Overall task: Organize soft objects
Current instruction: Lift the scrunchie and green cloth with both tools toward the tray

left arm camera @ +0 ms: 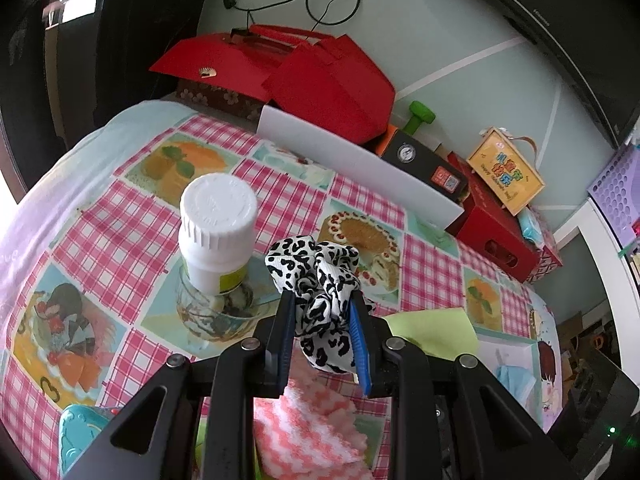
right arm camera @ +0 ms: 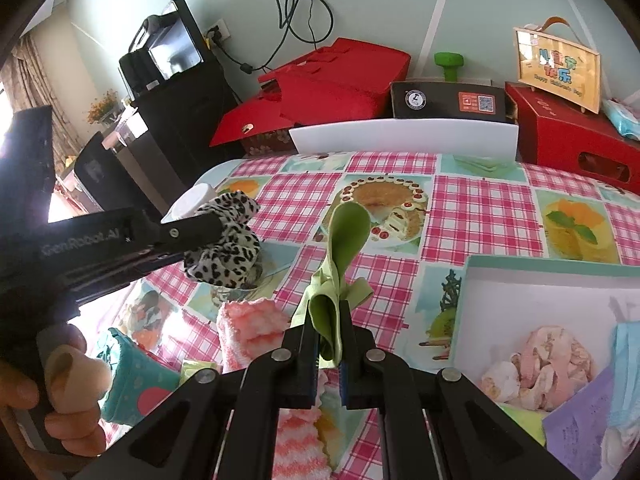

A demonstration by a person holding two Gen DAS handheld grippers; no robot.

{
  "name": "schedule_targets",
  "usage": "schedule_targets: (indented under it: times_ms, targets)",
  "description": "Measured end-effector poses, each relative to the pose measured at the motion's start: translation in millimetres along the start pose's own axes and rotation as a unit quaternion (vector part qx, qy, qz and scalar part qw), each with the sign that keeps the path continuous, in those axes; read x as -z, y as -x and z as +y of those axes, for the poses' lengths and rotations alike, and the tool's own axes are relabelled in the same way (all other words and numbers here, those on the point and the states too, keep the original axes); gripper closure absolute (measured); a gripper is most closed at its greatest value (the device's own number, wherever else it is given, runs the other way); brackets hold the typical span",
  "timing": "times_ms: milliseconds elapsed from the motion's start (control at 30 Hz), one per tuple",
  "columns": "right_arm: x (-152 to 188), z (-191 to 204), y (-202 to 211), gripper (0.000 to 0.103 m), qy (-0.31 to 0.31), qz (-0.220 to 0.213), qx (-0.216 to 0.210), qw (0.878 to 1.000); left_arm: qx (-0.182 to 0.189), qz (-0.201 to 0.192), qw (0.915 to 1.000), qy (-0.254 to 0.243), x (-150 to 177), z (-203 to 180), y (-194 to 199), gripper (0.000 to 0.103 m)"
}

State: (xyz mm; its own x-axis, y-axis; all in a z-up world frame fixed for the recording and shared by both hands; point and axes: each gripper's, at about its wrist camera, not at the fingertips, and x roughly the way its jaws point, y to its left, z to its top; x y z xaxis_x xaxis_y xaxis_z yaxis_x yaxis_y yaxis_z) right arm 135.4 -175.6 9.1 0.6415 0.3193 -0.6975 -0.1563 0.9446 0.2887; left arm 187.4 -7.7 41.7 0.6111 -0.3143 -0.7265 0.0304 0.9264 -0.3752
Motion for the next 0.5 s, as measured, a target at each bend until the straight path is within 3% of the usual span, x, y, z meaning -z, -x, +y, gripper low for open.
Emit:
schedule_targets:
  times_ms: [200, 500]
  targets:
    - [-2.7, -9.8, 20.5, 0.095, -0.004, -0.021, 0.015, 1.0, 0.018, -0.01, 0.9995, -0.023, 2.6, -21.4, 9.9, 0.076]
    - [-5.0, -54.9, 76.2, 0.095, -0.045, -0.072, 0.07, 0.994, 0.046, -0.006, 0.9969, -0.063, 13.2, -62.3, 11.6, 0.076]
